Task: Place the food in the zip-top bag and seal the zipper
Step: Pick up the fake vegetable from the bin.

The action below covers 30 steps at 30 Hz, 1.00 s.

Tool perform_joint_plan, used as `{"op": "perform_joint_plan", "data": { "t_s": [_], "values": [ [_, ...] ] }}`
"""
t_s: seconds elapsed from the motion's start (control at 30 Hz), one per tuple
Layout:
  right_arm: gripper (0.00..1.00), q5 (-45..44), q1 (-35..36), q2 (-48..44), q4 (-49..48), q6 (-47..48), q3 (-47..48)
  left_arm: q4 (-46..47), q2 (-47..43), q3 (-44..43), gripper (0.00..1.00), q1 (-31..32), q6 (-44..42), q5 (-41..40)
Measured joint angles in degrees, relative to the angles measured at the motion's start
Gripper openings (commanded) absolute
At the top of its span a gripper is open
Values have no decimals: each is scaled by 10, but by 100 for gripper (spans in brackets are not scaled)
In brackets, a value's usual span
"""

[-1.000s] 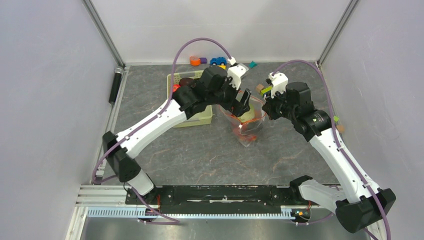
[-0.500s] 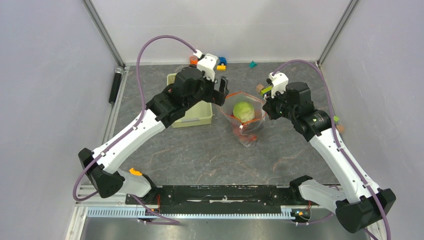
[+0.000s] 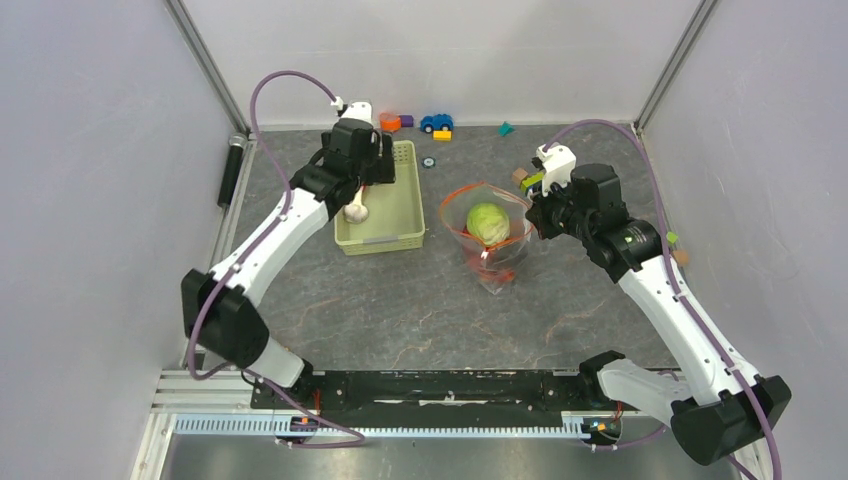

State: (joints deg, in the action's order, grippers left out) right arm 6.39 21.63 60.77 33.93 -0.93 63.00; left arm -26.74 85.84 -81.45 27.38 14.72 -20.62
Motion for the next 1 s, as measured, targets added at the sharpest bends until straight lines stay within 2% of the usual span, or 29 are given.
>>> {"op": "perform_joint_plan", "data": {
  "t_s": [0.23,0.47,1.0],
  "values": [
    [0,-2,0,2,0,-3,0,-2,108,5,83,-41,0,-13],
    [0,-6,0,4,0,-3,0,-1,189,3,77,-60,-2,-15],
    [0,-15,0,12,0,-3,0,37,290,-26,63,-85,-30,-12]
  ]
}}
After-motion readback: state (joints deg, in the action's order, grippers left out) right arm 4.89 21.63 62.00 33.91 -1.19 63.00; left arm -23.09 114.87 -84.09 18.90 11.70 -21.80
